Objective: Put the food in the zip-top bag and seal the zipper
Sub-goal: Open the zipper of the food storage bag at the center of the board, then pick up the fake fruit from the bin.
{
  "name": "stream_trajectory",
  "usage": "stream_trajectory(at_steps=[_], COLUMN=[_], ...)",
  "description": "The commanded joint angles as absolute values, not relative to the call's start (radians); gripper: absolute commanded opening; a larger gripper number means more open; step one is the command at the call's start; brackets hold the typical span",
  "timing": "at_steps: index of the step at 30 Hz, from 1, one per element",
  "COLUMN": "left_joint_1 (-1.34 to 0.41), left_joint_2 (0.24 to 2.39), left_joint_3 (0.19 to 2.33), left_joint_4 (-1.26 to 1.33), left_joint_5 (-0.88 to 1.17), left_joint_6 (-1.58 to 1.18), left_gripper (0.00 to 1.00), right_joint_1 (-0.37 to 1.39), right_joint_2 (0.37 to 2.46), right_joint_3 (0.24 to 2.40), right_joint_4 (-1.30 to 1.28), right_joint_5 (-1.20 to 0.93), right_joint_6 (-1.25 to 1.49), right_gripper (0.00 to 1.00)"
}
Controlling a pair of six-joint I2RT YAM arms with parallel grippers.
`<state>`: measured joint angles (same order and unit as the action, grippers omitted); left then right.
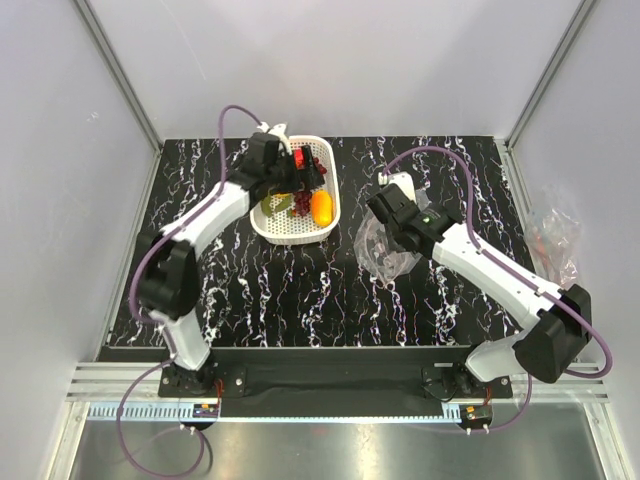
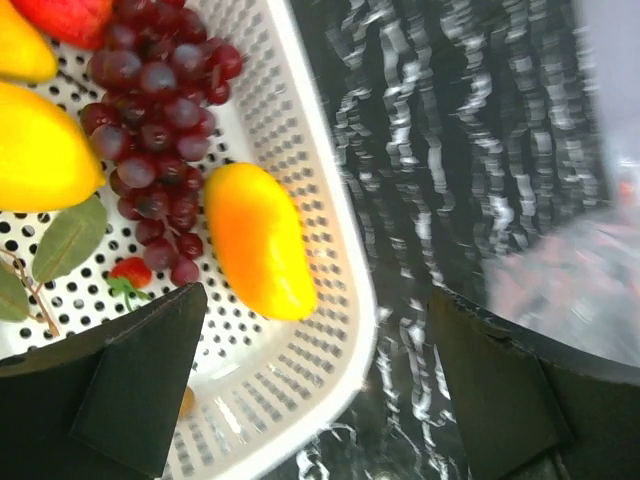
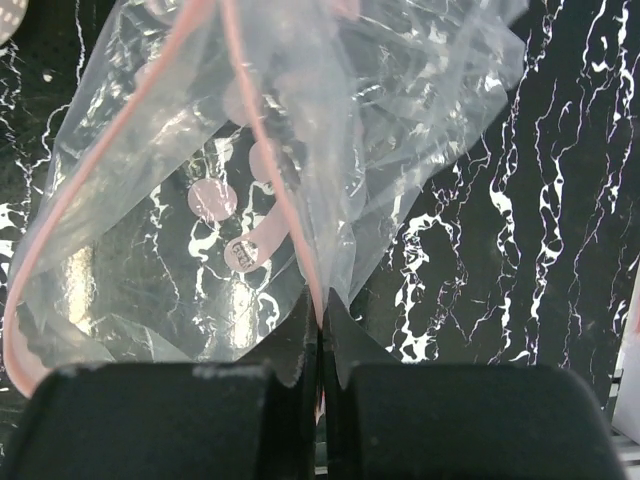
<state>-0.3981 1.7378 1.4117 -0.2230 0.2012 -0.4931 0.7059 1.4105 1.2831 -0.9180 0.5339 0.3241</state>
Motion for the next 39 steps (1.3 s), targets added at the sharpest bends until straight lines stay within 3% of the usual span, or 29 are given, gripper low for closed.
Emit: stream_trajectory(at_steps=[1,23,32,36,39], left_joint_1=[-0.391,-0.443,-0.440,-0.431,-0.422], left_joint_2=[1.879,2.215,2.198,2.177,2.119], left_joint_3=[1.546,1.858,1.766,1.721,1.672], left_joint_4=[-0.343,-0.574,-0.503,-0.468,-0.430], left_joint_5=[0.193,0.224,0.256,0.287,0.299], left_joint_6=[-0.460,-0.428,-0.469,-0.469,-0.457], left_gripper=[0.99,0.85,0.68,0.45,0.37], right_joint_1=[0.698,0.696,0.696,0.696,0.696], right_joint_2=[1.398,1.358,1.342,1.344,1.359], right_joint_3=[1.335,1.307,1.302,1.295,1.298], right_joint_4=[-0.911,-0.881,-0.876,-0.868,-0.874], right_joint_5=[0.519,0.497,0.468,0.463,0.460], right_joint_6=[0.301,0.304,0.310,0.310,0.304], right_gripper=[0.00,0.00,0.00,0.00,0.00])
